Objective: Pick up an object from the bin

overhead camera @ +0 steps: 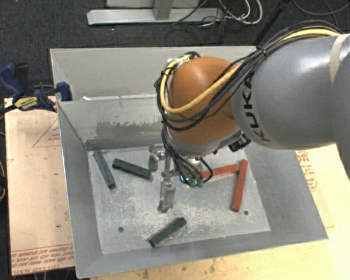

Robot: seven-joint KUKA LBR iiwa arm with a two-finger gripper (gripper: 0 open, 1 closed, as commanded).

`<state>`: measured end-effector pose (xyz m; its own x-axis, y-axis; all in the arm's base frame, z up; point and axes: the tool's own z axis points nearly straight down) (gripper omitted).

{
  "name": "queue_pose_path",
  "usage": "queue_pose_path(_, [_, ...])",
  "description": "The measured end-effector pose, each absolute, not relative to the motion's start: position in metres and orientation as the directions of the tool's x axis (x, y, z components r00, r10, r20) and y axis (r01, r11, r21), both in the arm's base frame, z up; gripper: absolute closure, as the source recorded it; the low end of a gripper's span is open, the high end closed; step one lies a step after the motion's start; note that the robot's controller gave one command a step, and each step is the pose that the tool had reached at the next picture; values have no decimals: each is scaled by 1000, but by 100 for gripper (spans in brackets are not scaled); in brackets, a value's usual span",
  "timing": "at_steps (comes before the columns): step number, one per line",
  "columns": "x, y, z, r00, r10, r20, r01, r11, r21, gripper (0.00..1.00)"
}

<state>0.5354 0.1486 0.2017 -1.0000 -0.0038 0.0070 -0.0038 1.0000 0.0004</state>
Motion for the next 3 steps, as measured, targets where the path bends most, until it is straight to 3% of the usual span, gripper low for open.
queue_pose_path(1, [537, 148, 206, -1000, 0, -1, 0, 1000, 1, 0])
queue_pose_path(2, [595, 169, 154, -995, 99, -7, 99, 995, 4, 0])
queue_pose_path(3, [612, 164, 137, -1000, 6, 0, 6, 1000, 1, 0])
